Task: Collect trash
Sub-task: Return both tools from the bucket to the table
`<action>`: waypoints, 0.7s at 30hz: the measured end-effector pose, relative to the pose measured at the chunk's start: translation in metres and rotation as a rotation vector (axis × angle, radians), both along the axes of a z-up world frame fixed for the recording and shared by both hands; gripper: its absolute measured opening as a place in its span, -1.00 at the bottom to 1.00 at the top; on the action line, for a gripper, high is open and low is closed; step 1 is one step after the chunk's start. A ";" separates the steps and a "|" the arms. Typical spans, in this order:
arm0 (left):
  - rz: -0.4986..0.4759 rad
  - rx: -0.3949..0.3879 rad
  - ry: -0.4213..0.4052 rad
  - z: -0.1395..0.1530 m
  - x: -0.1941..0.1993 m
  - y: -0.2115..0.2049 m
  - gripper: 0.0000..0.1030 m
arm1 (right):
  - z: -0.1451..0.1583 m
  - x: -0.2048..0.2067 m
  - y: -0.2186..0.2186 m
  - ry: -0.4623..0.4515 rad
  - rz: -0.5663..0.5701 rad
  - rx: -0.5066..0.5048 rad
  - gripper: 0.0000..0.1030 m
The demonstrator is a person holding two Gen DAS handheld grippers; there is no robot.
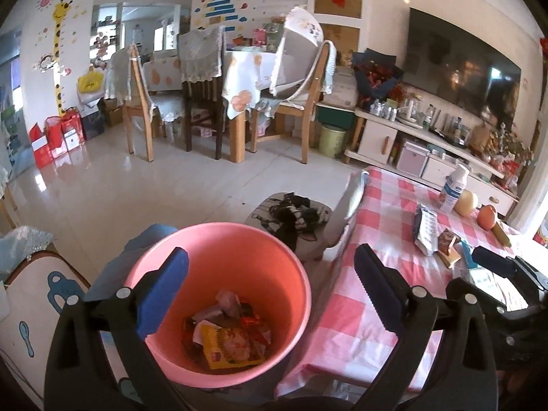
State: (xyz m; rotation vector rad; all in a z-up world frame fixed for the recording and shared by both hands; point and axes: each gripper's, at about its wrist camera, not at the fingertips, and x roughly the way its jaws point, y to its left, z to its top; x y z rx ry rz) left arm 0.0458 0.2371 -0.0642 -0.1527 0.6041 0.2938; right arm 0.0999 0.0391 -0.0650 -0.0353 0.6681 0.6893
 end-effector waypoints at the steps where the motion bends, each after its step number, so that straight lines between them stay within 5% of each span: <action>1: -0.005 0.008 0.002 0.001 0.001 -0.005 0.90 | 0.002 0.000 -0.003 -0.004 -0.006 0.001 0.79; 21: -0.123 0.146 0.044 0.004 0.026 -0.111 0.92 | 0.008 -0.003 -0.087 -0.026 -0.120 0.064 0.85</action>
